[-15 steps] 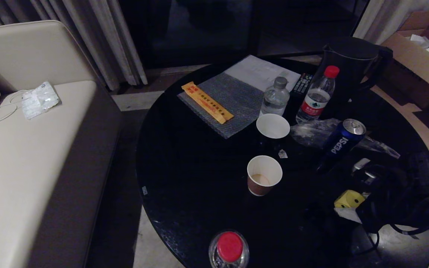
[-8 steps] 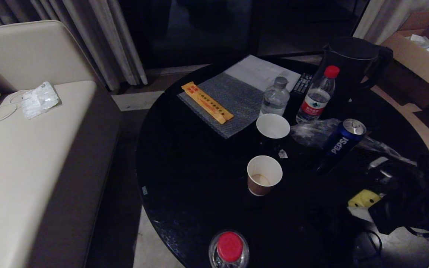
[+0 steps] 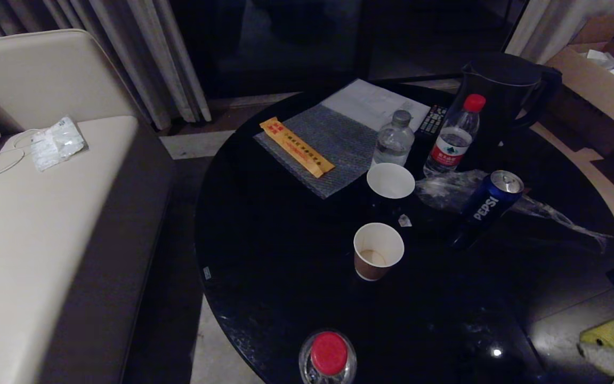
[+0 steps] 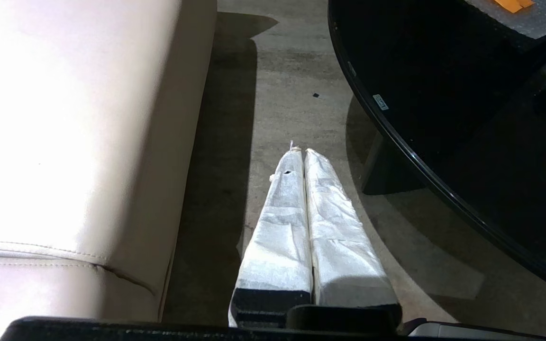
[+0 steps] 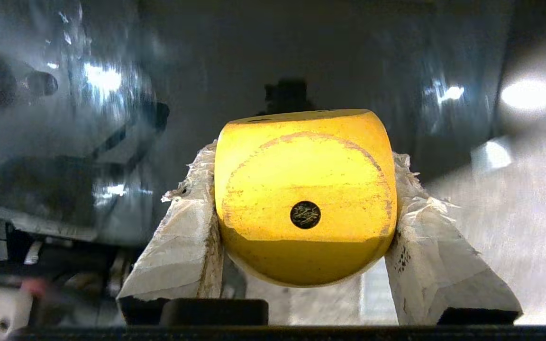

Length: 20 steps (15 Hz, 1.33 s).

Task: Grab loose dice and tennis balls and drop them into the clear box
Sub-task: Put the toys in the box

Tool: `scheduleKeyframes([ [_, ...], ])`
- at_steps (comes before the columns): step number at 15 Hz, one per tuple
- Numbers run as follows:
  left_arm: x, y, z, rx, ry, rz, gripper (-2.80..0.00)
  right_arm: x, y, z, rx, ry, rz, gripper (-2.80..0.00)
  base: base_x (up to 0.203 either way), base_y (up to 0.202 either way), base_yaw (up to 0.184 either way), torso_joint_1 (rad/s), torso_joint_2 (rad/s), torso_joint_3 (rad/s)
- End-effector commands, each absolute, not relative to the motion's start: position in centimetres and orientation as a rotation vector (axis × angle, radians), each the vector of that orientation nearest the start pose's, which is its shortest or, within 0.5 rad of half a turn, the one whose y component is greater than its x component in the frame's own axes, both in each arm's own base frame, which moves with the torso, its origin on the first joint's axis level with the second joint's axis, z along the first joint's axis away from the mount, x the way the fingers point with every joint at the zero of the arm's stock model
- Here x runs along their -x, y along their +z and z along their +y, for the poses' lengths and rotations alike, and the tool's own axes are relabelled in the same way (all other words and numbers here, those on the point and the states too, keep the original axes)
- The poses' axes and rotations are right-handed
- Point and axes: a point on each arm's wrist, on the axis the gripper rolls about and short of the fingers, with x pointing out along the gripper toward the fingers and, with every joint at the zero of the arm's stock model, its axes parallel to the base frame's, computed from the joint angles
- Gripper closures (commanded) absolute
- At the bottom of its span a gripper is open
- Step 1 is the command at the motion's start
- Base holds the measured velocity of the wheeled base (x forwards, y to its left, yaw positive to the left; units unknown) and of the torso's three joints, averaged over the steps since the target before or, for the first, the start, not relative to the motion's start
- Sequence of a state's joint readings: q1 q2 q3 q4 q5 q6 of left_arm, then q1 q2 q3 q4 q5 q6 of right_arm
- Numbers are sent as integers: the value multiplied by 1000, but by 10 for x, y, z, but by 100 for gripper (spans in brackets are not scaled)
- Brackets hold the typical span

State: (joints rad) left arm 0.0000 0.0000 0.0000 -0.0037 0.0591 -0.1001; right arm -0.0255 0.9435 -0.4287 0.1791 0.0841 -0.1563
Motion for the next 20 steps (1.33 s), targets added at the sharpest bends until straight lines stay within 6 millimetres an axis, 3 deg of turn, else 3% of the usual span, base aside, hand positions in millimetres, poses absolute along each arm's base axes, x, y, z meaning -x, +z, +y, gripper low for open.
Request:
scheduleKeyframes([
  [1, 23, 76, 1, 101, 60, -5, 0, -36, 150, 0, 105, 49, 526, 0, 0, 0, 0, 0, 0, 0],
  [6, 23, 76, 1, 101, 60, -5, 0, 13, 107, 1, 47, -29, 430, 0, 0, 0, 0, 0, 0, 0],
  [8, 23, 76, 1, 101, 60, -5, 0, 10, 95, 1, -52, -60, 377, 0, 0, 0, 0, 0, 0, 0],
  [12, 23, 75, 1, 101, 60, -5, 0, 11, 80, 0, -61, -44, 338, 0, 0, 0, 0, 0, 0, 0],
  [17, 23, 76, 1, 101, 60, -5, 0, 28, 76, 0, 10, 18, 111, 0, 0, 0, 0, 0, 0, 0],
  [20, 23, 76, 1, 101, 60, -5, 0, 29, 76, 0, -13, 21, 104, 0, 0, 0, 0, 0, 0, 0],
])
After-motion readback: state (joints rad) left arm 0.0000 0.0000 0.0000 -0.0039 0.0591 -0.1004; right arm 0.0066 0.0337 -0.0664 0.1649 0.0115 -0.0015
